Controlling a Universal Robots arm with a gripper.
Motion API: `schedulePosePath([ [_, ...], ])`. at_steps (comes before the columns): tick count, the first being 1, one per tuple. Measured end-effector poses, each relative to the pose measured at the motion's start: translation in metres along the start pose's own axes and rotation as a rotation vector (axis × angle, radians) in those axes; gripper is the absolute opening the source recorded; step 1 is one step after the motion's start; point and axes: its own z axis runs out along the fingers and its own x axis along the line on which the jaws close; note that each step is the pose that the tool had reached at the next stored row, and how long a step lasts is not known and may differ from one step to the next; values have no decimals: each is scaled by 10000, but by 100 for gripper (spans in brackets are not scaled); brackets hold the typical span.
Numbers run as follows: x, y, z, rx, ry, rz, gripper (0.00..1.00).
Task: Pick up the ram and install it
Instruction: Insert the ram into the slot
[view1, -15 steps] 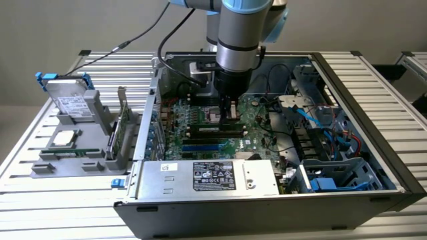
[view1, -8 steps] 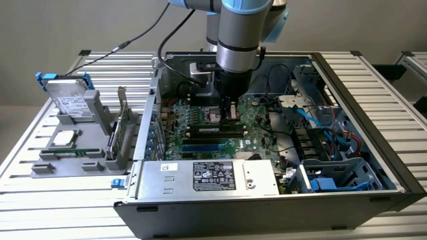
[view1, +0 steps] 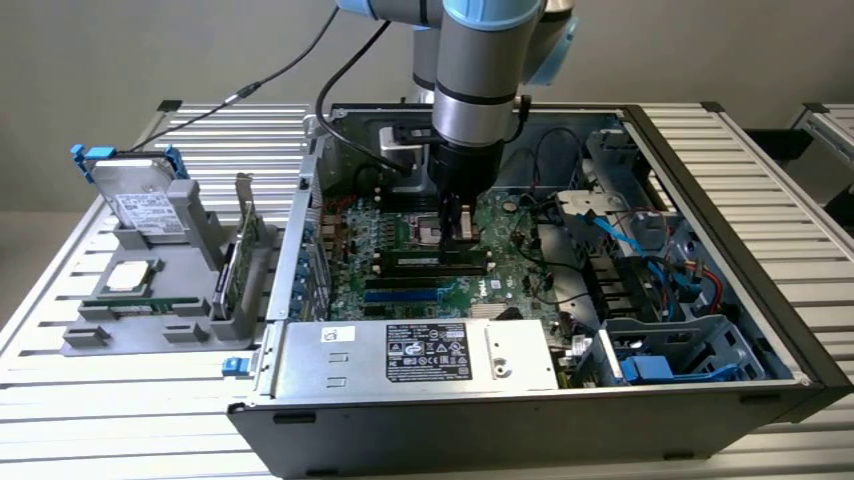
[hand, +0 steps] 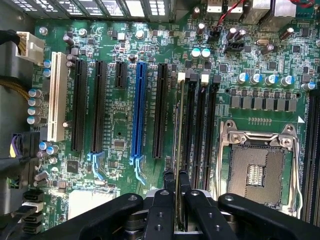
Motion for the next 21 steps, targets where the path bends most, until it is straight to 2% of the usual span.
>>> schedulePosePath([
  [21, -16, -8, 18, -3, 9, 56, 13],
])
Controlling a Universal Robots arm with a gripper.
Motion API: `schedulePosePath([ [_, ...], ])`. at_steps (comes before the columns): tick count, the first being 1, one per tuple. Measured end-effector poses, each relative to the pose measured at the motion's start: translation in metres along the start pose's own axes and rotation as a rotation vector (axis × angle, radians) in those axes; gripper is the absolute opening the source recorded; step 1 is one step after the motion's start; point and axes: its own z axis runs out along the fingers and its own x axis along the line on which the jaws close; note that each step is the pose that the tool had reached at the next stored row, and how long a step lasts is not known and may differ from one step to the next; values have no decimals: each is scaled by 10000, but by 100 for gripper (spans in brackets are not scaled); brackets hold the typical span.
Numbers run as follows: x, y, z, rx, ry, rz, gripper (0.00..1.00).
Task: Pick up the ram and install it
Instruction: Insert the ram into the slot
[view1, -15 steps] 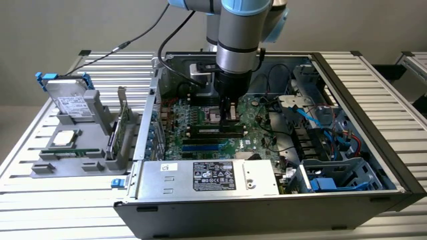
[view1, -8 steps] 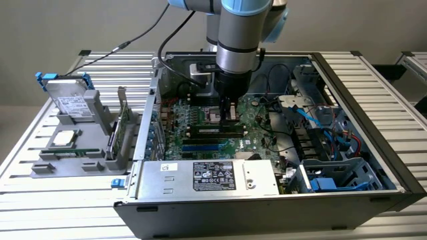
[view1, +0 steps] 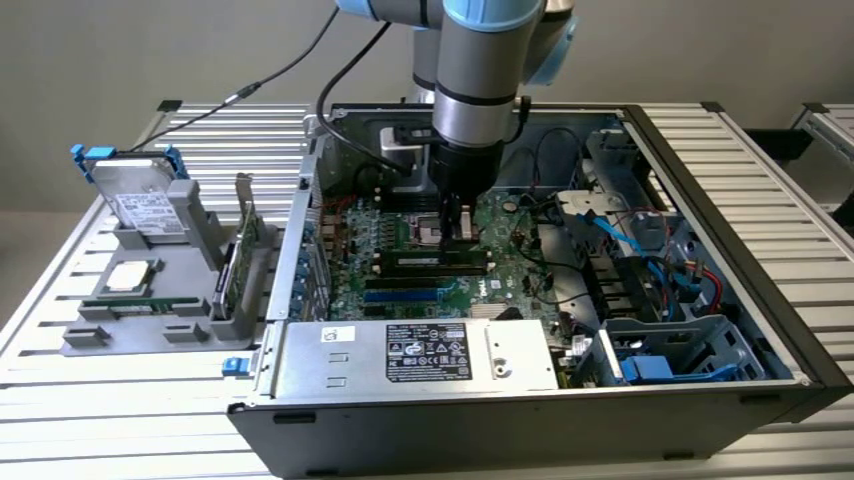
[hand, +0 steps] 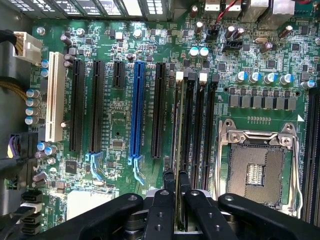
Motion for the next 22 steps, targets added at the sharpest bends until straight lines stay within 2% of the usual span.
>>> schedulePosePath([
  [22, -2, -2, 38, -2, 4, 0, 13],
])
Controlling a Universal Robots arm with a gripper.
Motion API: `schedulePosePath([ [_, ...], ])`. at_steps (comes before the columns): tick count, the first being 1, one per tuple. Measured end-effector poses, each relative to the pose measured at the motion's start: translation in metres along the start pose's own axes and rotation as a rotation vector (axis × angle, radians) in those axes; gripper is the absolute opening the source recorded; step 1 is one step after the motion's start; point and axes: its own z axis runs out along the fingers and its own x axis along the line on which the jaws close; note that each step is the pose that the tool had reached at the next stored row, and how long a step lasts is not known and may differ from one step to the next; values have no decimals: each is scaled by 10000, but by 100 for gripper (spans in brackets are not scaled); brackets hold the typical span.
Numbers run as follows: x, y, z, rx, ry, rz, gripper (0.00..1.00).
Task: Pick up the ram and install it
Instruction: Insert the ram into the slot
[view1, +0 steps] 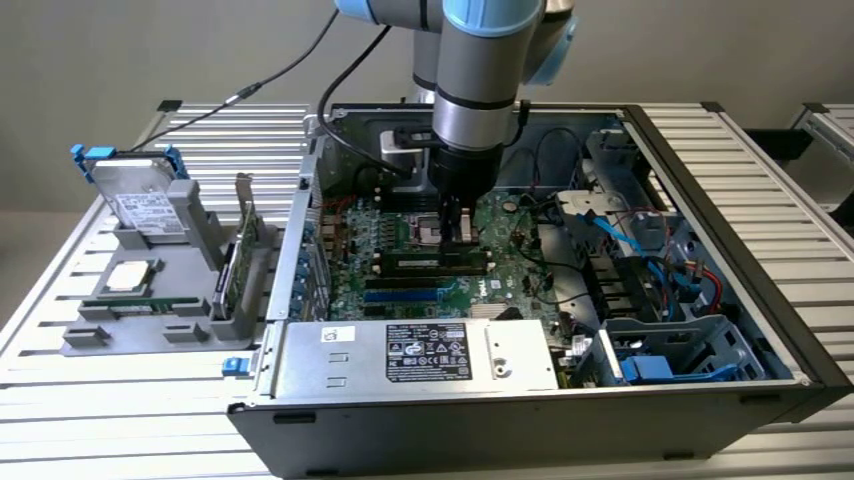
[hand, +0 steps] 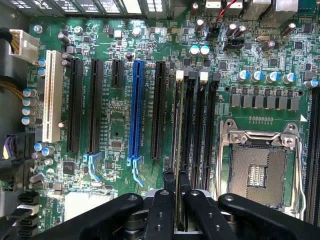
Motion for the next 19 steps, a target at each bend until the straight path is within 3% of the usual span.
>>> schedulePosePath([
  [17, -2, -1, 18, 1, 10, 1, 13],
  [19, -2, -1, 20, 0, 11, 1, 21],
])
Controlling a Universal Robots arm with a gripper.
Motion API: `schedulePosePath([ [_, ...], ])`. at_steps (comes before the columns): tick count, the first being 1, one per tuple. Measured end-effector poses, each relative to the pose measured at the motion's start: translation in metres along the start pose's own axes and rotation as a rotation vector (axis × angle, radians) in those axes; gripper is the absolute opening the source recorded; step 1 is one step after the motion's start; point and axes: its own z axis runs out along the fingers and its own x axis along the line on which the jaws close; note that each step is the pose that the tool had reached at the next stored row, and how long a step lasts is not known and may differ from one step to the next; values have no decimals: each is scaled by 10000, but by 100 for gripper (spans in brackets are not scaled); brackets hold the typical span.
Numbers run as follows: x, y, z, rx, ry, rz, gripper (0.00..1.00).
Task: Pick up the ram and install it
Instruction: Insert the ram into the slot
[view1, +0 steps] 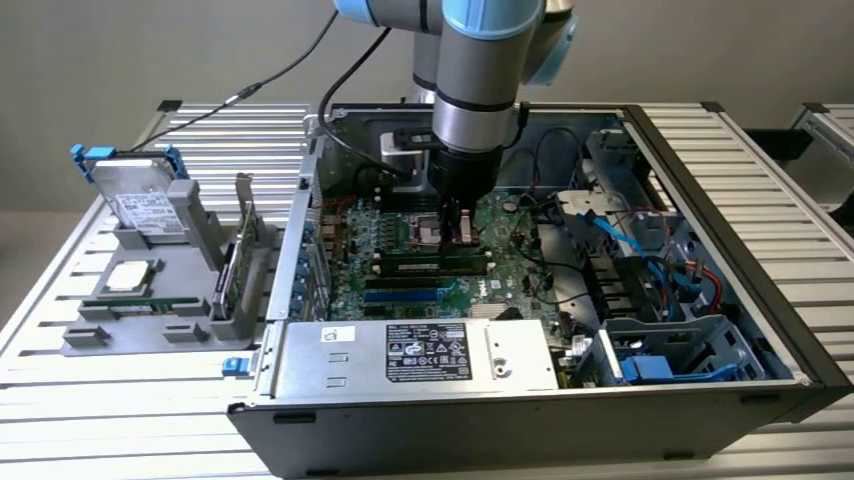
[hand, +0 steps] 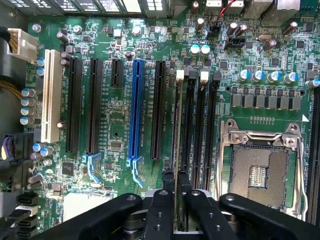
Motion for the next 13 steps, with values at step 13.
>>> schedulePosePath([
  [13, 13, 35, -194, -1, 1, 0, 45],
])
